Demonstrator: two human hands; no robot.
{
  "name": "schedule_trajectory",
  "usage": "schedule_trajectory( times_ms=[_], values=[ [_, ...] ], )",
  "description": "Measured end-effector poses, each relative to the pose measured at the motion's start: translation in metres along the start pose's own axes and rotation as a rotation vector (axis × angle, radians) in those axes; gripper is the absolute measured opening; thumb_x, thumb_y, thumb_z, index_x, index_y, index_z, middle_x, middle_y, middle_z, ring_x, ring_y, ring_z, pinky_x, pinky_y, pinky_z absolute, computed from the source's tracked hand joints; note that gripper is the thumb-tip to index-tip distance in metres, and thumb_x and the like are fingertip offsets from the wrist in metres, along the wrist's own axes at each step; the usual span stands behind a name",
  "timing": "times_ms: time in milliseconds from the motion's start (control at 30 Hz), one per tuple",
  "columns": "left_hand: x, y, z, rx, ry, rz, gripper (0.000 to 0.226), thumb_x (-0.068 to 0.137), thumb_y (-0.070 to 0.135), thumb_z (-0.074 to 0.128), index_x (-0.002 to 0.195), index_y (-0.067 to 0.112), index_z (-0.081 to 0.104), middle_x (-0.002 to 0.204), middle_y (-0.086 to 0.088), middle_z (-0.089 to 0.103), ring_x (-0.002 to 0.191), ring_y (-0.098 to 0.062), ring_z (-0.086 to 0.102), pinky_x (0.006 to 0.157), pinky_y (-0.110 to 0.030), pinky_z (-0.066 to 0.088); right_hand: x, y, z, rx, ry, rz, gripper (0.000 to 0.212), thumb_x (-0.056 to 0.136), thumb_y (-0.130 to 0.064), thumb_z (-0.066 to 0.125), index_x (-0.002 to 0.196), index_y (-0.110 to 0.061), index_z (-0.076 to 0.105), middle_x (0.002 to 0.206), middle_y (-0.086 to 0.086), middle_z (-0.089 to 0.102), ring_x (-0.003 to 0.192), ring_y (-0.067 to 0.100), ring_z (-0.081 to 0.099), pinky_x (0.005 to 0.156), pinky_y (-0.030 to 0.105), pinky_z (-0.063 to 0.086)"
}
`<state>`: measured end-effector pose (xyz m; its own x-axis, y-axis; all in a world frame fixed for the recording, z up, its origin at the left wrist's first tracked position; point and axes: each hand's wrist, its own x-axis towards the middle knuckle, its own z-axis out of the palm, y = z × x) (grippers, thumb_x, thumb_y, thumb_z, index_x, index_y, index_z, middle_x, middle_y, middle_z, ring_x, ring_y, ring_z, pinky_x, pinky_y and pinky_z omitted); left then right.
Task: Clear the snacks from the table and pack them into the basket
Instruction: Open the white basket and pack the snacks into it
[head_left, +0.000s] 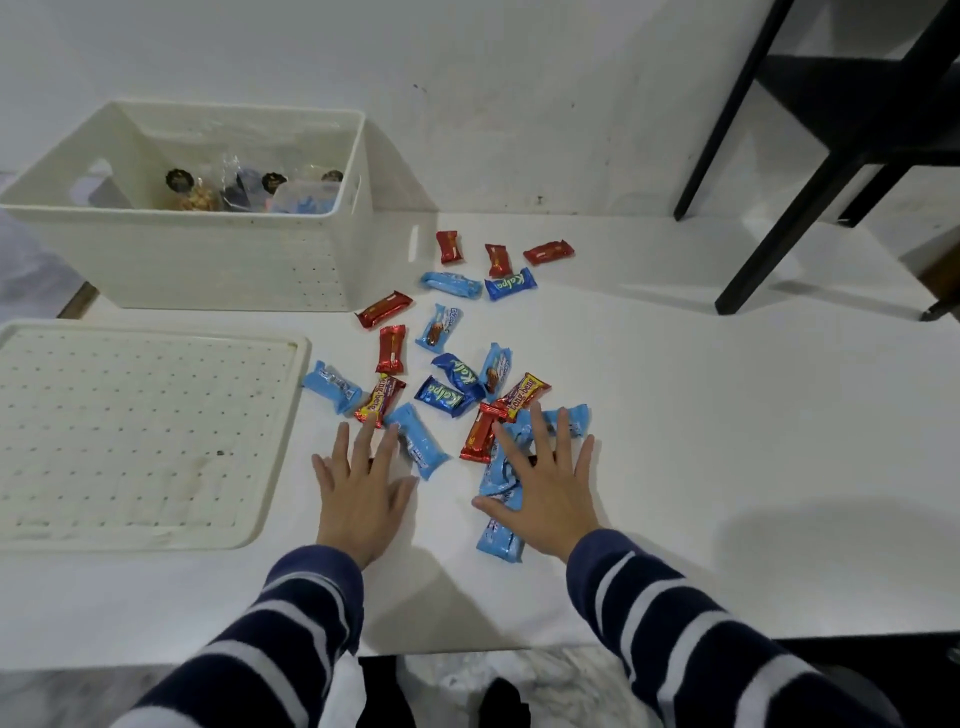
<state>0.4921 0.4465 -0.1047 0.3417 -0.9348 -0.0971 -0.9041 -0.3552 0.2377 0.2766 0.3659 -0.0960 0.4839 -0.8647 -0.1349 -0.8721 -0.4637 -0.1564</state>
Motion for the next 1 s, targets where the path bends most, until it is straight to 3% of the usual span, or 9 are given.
schedule_trajectory(
  times_ms=[100, 200, 400, 533, 667, 800, 1000],
  values=[
    [0.014, -0.011, -0.001, 0.009, 0.061, -0.026, 0.088, 0.082, 0.073, 0.029, 0.151, 0.032, -0.007, 0.159, 0.001, -0.015, 0.144, -0.03, -0.021, 0.112, -0.059, -0.007, 0.013, 0.009, 0.003, -0.063, 0.043, -0.033, 0.091, 0.068, -0.091, 0.012, 0.146, -0.048, -0.007, 0.159, 0.002, -0.017, 0.143, 0.036, -0.023, 0.106, 0.07, -0.01],
    [0.035, -0.028, -0.005, -0.025, 0.084, -0.012, 0.106, 0.064, 0.086, 0.031, 0.151, 0.034, 0.0, 0.158, 0.001, -0.015, 0.142, -0.031, -0.025, 0.11, -0.061, -0.005, 0.032, 0.015, -0.005, -0.109, 0.033, -0.086, 0.095, 0.066, -0.092, 0.021, 0.145, -0.051, -0.011, 0.157, 0.002, -0.021, 0.143, 0.038, -0.024, 0.105, 0.073, -0.011],
    [0.083, -0.049, -0.02, 0.083, -0.034, 0.218, 0.108, 0.054, 0.097, 0.031, 0.147, 0.049, 0.001, 0.155, 0.002, -0.026, 0.138, -0.036, -0.033, 0.107, -0.07, -0.004, 0.074, 0.005, -0.014, -0.172, -0.027, -0.168, 0.091, 0.065, -0.093, 0.021, 0.143, -0.056, -0.01, 0.159, -0.003, -0.019, 0.146, 0.035, -0.015, 0.104, 0.075, -0.002],
    [0.107, -0.045, -0.023, 0.098, -0.061, 0.427, 0.102, 0.057, 0.095, 0.034, 0.146, 0.05, 0.015, 0.159, 0.002, -0.012, 0.142, -0.038, -0.021, 0.108, -0.071, 0.004, 0.098, -0.009, -0.014, -0.165, -0.008, -0.182, 0.087, 0.068, -0.089, 0.025, 0.143, -0.056, -0.004, 0.16, -0.008, -0.014, 0.148, 0.03, 0.003, 0.107, 0.069, 0.012],
    [0.124, -0.044, -0.021, 0.118, -0.013, 0.485, 0.089, 0.066, 0.09, 0.037, 0.143, 0.044, 0.032, 0.156, 0.0, 0.022, 0.141, -0.038, 0.017, 0.106, -0.061, 0.024, 0.116, -0.015, -0.014, -0.158, 0.057, -0.153, 0.078, 0.071, -0.081, 0.032, 0.142, -0.051, 0.022, 0.161, -0.007, 0.009, 0.139, 0.029, 0.028, 0.099, 0.057, 0.031],
    [0.131, -0.041, -0.016, 0.067, 0.131, 0.549, 0.065, 0.08, 0.073, 0.042, 0.133, 0.036, 0.05, 0.137, 0.005, 0.05, 0.12, -0.03, 0.044, 0.091, -0.045, 0.039, 0.126, -0.017, -0.008, -0.09, 0.171, -0.13, 0.061, 0.072, -0.067, 0.049, 0.126, -0.038, 0.053, 0.146, -0.004, 0.043, 0.117, 0.028, 0.049, 0.083, 0.046, 0.044],
    [0.127, -0.043, -0.011, 0.053, 0.203, 0.597, 0.044, 0.085, 0.051, 0.059, 0.121, 0.027, 0.062, 0.114, -0.002, 0.062, 0.089, -0.029, 0.051, 0.065, -0.037, 0.05, 0.125, -0.023, -0.004, -0.058, 0.241, -0.066, 0.046, 0.074, -0.059, 0.053, 0.109, -0.031, 0.063, 0.126, 0.001, 0.058, 0.102, 0.028, 0.058, 0.068, 0.038, 0.048]
  ],
)
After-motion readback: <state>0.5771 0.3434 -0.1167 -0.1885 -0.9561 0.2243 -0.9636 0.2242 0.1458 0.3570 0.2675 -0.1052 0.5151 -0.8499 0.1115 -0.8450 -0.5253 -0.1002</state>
